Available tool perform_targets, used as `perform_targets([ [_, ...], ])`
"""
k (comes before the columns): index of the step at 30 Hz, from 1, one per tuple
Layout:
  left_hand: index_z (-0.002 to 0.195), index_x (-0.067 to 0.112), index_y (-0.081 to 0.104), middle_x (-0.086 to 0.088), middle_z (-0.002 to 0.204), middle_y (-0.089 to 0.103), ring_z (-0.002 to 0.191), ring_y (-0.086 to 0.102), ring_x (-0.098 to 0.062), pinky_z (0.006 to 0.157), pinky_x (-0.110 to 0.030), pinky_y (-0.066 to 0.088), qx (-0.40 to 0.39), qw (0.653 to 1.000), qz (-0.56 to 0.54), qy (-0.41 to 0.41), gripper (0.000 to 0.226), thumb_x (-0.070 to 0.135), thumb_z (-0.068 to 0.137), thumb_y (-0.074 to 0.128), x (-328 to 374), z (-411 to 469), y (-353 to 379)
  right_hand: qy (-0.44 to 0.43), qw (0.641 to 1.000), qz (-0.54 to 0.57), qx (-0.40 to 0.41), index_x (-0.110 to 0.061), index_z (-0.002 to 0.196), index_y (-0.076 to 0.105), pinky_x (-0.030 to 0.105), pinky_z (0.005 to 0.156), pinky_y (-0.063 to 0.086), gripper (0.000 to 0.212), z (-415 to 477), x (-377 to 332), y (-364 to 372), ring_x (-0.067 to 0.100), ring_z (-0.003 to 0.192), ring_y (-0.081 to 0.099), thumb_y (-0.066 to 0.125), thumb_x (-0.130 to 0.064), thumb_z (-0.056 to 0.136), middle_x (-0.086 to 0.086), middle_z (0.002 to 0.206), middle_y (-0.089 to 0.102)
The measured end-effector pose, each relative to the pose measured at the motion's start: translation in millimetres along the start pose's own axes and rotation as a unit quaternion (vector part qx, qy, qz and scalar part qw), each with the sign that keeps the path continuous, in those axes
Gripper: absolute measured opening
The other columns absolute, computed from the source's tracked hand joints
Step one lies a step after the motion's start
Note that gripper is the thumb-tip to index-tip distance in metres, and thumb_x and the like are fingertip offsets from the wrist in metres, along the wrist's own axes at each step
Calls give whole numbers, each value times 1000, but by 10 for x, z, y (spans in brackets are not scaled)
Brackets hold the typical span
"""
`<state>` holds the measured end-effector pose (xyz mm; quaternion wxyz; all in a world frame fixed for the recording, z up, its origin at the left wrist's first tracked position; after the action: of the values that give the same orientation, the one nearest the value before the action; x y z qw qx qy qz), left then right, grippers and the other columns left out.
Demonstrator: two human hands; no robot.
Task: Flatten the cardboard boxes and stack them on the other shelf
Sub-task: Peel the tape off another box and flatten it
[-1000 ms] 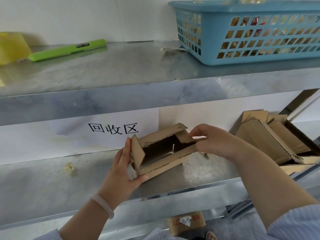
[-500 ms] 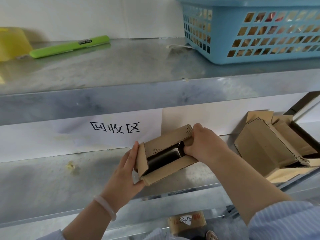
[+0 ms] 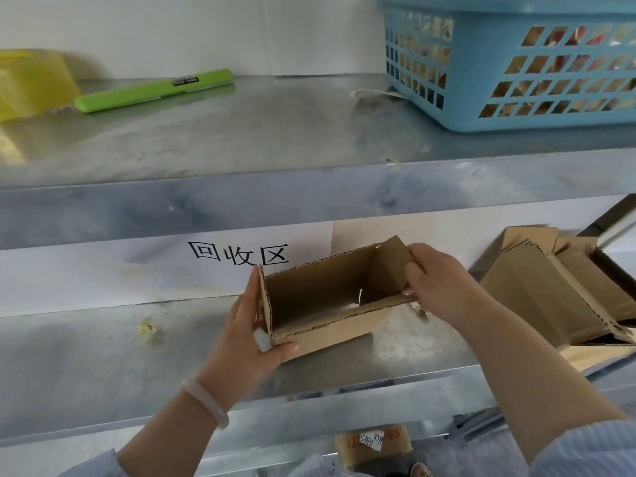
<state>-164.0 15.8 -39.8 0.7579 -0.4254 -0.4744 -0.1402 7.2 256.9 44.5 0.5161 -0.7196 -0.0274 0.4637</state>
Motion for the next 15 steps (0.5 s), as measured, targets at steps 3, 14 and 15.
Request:
perform_targets([
  [3, 146, 53, -2, 8, 143, 37, 130, 43, -17, 106, -45, 43, -9, 999, -38, -11, 125, 42, 59, 87, -44, 11, -6, 61, 988, 141, -13, -20, 106, 61, 38, 71, 60, 23, 27, 109, 79, 21, 76, 68, 40, -18, 96, 3, 88, 67],
  [14, 137, 61, 4, 17, 137, 42, 122, 46, -10, 97, -37, 45, 81, 979, -41, -184, 120, 57, 50, 86, -249, -3, 62, 139, 877, 450, -99, -19, 101, 72, 31, 70, 59, 67, -241, 410, 828, 18, 89, 72, 93, -50, 46, 2, 100, 75],
  [15, 141, 57, -2, 12, 143, 38, 127, 42, -14, 101, -41, 42, 69, 977, -18, -203, 121, 56, 56, 84, -312, -31, 76, 146, 896, 413, -76, -21, 107, 69, 31, 71, 58, 66, -232, 440, 883, 18, 89, 72, 94, -41, 49, -1, 100, 75],
])
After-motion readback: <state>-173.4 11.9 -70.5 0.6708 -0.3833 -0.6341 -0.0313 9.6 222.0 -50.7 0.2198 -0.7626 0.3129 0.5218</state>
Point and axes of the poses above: each hand's wrist, its own z-axis towards the middle knuckle, its own y-axis out of the palm, x = y × z, the point moved 2 cm from there along z, towards the middle knuckle
